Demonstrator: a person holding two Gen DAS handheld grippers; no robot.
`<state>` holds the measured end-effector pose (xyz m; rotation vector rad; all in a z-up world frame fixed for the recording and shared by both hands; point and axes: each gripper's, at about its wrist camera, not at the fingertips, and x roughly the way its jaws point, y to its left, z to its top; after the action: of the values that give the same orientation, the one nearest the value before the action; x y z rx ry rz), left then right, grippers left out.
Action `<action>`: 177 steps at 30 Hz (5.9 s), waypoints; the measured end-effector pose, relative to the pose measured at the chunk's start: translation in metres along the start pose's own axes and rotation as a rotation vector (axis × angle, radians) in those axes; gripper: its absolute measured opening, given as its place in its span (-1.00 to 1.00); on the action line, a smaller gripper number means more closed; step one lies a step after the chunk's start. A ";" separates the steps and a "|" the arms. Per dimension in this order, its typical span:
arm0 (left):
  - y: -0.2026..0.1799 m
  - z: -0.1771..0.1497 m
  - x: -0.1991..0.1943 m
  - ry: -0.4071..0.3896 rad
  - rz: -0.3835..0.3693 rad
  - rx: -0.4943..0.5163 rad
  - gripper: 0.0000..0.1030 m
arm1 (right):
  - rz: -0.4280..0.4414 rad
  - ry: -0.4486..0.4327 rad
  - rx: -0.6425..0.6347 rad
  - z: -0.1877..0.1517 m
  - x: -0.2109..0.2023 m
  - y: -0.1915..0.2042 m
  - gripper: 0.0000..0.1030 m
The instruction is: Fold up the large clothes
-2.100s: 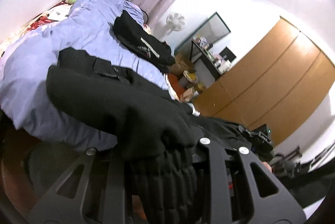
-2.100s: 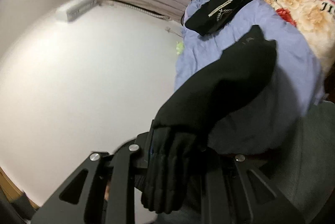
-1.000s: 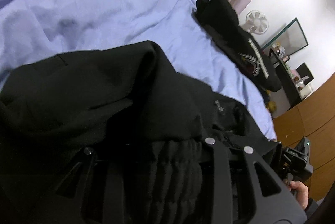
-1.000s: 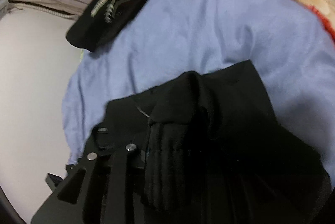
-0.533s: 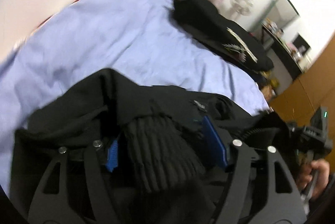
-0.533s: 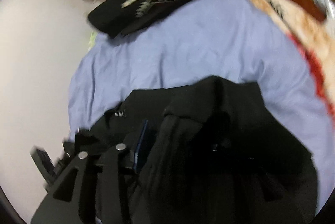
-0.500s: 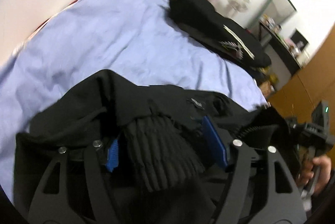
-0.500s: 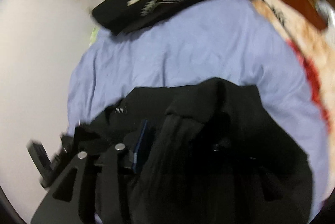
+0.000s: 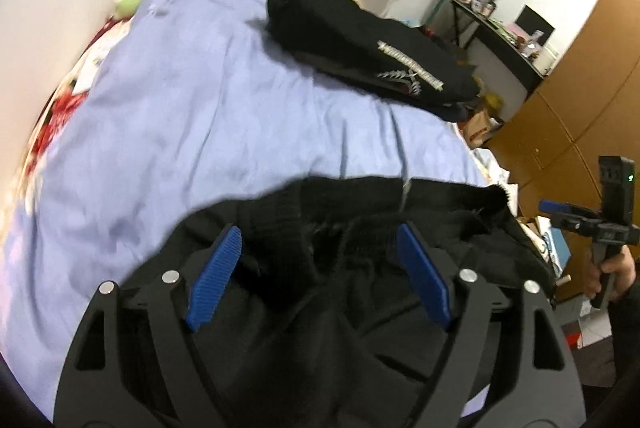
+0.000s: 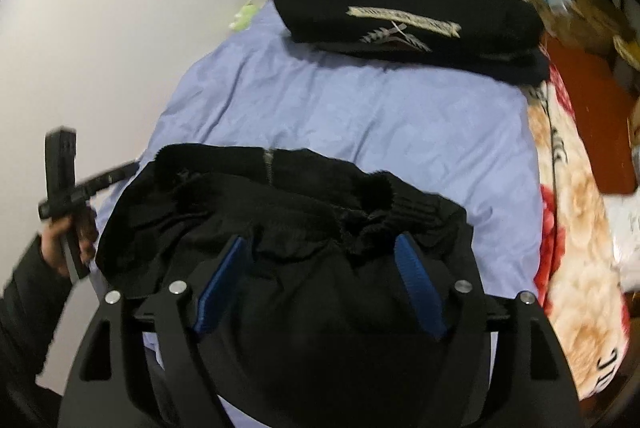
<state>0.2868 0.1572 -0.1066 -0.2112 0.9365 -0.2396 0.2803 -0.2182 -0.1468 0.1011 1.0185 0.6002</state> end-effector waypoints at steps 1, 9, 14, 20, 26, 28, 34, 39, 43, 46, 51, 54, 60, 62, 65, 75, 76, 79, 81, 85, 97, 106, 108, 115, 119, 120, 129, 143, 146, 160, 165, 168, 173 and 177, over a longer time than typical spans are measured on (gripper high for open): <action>-0.001 0.005 -0.003 -0.013 0.006 0.017 0.58 | 0.005 -0.012 -0.010 0.002 0.000 0.003 0.48; -0.050 -0.015 0.026 -0.103 -0.092 0.249 0.64 | -0.004 0.021 -0.113 0.003 0.043 0.011 0.47; -0.070 -0.051 0.051 -0.041 -0.156 0.385 0.64 | -0.002 0.109 -0.221 -0.013 0.061 0.013 -0.47; -0.050 -0.070 0.085 0.127 -0.170 0.354 0.64 | -0.113 0.234 -0.366 -0.038 0.090 -0.002 -0.56; -0.032 -0.040 0.111 0.241 -0.140 0.319 0.64 | -0.159 0.195 -0.237 -0.007 0.101 -0.042 -0.58; -0.034 -0.035 0.116 0.254 -0.127 0.389 0.64 | -0.166 0.190 -0.243 0.004 0.107 -0.046 -0.60; -0.017 -0.017 0.109 0.031 -0.109 0.454 0.63 | -0.150 0.133 -0.181 0.027 0.123 -0.063 -0.67; 0.025 -0.022 0.130 0.001 -0.111 0.301 0.30 | -0.170 0.108 -0.082 0.017 0.144 -0.096 -1.00; 0.038 -0.030 0.144 0.011 -0.118 0.238 0.14 | -0.159 0.121 -0.061 0.007 0.152 -0.099 -1.00; 0.047 -0.030 0.159 0.041 -0.116 0.195 0.01 | -0.158 0.144 -0.044 0.005 0.162 -0.105 -1.00; 0.039 -0.023 0.163 0.078 -0.099 0.201 0.01 | -0.202 0.172 -0.091 0.009 0.156 -0.091 -1.00; 0.016 -0.014 0.139 0.061 -0.058 0.235 0.06 | -0.221 0.155 -0.108 0.021 0.131 -0.071 -0.86; -0.034 -0.018 0.052 -0.014 -0.083 0.211 0.20 | -0.192 0.021 -0.127 -0.016 0.019 -0.004 -0.79; -0.044 -0.035 0.036 -0.004 -0.077 0.195 0.20 | -0.197 0.010 -0.103 -0.038 0.004 0.010 -0.76; -0.059 -0.077 0.020 0.011 -0.015 0.194 0.20 | -0.189 -0.022 -0.034 -0.081 -0.019 0.016 -0.76; -0.047 -0.144 0.043 0.056 0.084 0.076 0.23 | -0.201 -0.084 0.163 -0.141 0.006 -0.027 -0.82; -0.051 -0.149 0.049 0.072 0.109 0.109 0.23 | -0.209 -0.066 0.159 -0.139 0.012 -0.028 -0.82; -0.051 -0.156 0.058 0.072 0.133 0.126 0.25 | -0.239 -0.025 0.135 -0.135 0.030 -0.029 -0.83; -0.049 -0.156 0.063 0.078 0.137 0.123 0.27 | -0.212 -0.010 0.164 -0.132 0.039 -0.038 -0.84; -0.050 -0.155 0.068 0.096 0.158 0.124 0.31 | -0.215 0.015 0.155 -0.129 0.045 -0.037 -0.85; -0.053 -0.152 -0.016 0.031 0.119 0.092 0.29 | -0.044 -0.244 0.225 -0.174 -0.055 -0.039 -0.08; -0.016 -0.173 -0.077 -0.045 0.195 0.024 0.51 | -0.004 -0.321 0.397 -0.198 -0.067 -0.083 0.01; -0.008 -0.177 -0.083 -0.055 0.220 0.022 0.52 | 0.018 -0.317 0.416 -0.199 -0.065 -0.088 0.01; 0.006 -0.177 -0.093 -0.073 0.252 0.044 0.60 | 0.038 -0.313 0.371 -0.189 -0.055 -0.084 0.13; 0.015 -0.175 -0.098 -0.099 0.256 0.036 0.61 | 0.057 -0.283 0.352 -0.186 -0.047 -0.081 0.25; 0.020 -0.176 -0.098 -0.100 0.261 0.020 0.65 | 0.060 -0.275 0.351 -0.186 -0.045 -0.081 0.25; 0.043 -0.180 -0.085 -0.094 0.186 -0.045 0.68 | 0.065 -0.220 0.350 -0.184 -0.030 -0.079 0.26; 0.035 -0.168 -0.054 -0.020 0.205 -0.042 0.83 | 0.051 -0.221 0.348 -0.181 -0.023 -0.077 0.34; 0.033 -0.164 -0.043 0.023 0.220 -0.020 0.84 | 0.022 -0.219 0.292 -0.173 -0.012 -0.067 0.45; 0.012 -0.141 -0.043 0.023 0.147 -0.072 0.86 | 0.071 -0.199 0.303 -0.132 -0.039 -0.030 0.50; 0.012 -0.138 -0.034 0.056 0.181 -0.062 0.87 | 0.028 -0.079 0.350 -0.135 -0.013 -0.051 0.50; 0.023 -0.140 -0.018 0.097 0.189 -0.070 0.87 | 0.036 -0.051 0.368 -0.135 0.008 -0.056 0.55; 0.021 -0.144 -0.020 0.094 0.176 -0.032 0.74 | 0.022 0.011 0.378 -0.126 0.017 -0.057 0.06; 0.027 -0.142 -0.046 0.034 0.141 -0.105 0.08 | 0.062 -0.052 0.361 -0.125 -0.016 -0.050 -0.36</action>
<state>0.1475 0.1858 -0.1605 -0.2374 0.9942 -0.0637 0.1928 -0.2925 -0.2188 0.4652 1.0677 0.4622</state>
